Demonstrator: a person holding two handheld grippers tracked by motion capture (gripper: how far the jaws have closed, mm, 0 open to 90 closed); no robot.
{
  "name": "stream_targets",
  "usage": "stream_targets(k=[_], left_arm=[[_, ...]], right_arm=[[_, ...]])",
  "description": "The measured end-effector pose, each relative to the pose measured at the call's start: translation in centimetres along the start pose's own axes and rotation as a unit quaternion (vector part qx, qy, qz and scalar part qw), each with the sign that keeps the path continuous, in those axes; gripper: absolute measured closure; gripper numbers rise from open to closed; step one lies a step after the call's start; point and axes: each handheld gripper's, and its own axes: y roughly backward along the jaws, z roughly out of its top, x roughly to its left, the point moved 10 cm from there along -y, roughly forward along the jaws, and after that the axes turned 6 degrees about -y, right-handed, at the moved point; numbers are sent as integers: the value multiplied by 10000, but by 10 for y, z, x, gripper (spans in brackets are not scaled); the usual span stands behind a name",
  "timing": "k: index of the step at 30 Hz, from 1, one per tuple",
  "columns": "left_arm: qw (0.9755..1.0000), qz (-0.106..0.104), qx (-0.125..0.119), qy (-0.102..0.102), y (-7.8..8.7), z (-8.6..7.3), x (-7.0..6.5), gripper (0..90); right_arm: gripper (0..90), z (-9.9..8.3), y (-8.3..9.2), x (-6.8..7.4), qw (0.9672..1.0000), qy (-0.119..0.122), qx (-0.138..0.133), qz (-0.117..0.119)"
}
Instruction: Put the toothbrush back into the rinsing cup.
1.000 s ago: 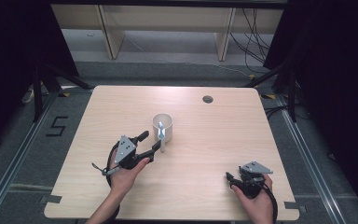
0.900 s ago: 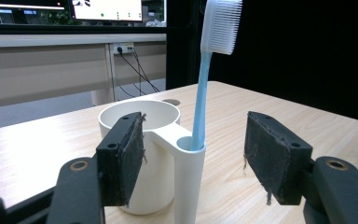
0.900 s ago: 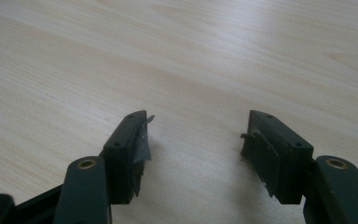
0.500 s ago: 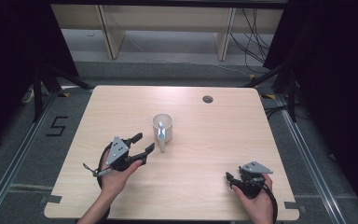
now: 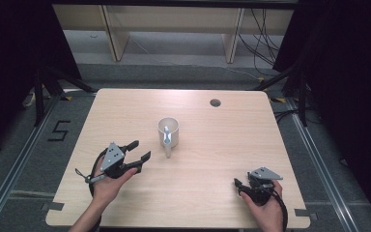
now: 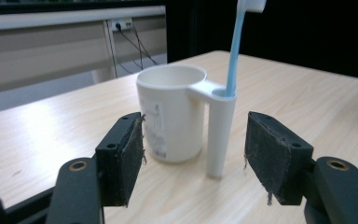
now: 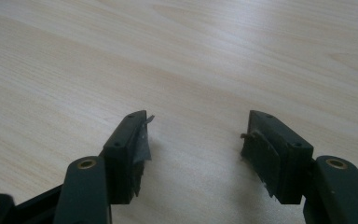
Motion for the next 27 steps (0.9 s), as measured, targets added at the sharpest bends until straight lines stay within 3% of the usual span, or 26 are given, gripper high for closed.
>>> stream_targets(k=[8,17,27], left_arm=[[9995,153,265,16,23,-20,17,368],[9987,351,364,18,47,-32,30,369],[9966,671,442,183,67,-50,43,360]], right_arm=[[401,0,0,0,10000,2,-7,2],[401,0,-1,1,10000,-3,4,64],[401,0,-1,1,10000,-1,9,65]])
